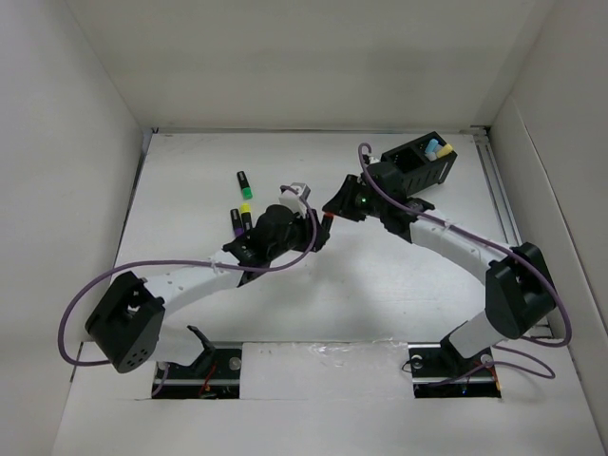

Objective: Sort the stationery into containers
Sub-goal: Place the pen in the storage box.

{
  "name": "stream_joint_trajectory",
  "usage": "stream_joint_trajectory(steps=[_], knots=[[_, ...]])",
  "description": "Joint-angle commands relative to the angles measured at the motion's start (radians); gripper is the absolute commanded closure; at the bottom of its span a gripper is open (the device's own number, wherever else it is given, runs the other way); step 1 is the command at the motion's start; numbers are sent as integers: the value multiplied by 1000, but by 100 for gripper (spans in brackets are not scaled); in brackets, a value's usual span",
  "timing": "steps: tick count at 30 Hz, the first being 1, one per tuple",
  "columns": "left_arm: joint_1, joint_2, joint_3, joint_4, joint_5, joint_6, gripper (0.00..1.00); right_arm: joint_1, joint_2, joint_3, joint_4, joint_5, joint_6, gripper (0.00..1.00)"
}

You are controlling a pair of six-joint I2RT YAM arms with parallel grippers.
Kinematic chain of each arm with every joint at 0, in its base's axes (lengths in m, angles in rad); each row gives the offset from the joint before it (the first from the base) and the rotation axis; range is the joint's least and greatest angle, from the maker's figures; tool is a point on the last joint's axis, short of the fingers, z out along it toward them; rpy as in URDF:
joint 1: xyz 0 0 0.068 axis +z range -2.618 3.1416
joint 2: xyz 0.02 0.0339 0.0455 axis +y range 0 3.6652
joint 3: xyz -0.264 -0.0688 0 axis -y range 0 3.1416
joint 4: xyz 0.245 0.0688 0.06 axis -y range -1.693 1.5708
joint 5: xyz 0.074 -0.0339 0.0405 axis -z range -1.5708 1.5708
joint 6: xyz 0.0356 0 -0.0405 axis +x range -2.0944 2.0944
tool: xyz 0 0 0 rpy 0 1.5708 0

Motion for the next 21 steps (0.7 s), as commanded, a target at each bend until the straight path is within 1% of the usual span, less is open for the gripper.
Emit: stream_joint_trajectory(steps=[1,2,4,5,6,9,11,13,14,15,17,18,20,21], knots=[[0,5,52,27,-31,14,59,-9,6,19,37,-2,-2,92],[0,5,61,27,-31,14,51,-9,6,19,37,7,-2,92],[0,5,76,27,-64,14,38,-48,6,42,37,18,-2,92],[0,5,76,27,-77,14,36,-64,6,68,16,18,-2,92],[0,-4,90,15,-92,14,25,-81,6,82,6,18,-2,92],[0,-28,99,15,-130,14,21,-153,6,148,-43,32,-13,92],[0,-42,113,15,-172,24,19,-217,6,208,-89,85,-25,92],[24,-42,125,4,-172,15,19,-272,15,246,-115,98,-25,93],[50,-42,125,-11,-181,3,19,-300,15,263,-126,137,-25,95],[59,-30,134,-11,-195,-9,21,-350,15,291,-139,177,-25,95],[71,-21,144,-54,-260,-29,26,-398,1,302,-149,277,-25,95],[72,-21,157,-71,-290,-29,28,-436,1,314,-149,370,-13,95],[72,-10,157,-120,-362,-52,32,-463,-23,314,-130,449,5,93],[72,-21,157,-131,-444,-84,34,-472,-24,305,-118,502,5,93]])
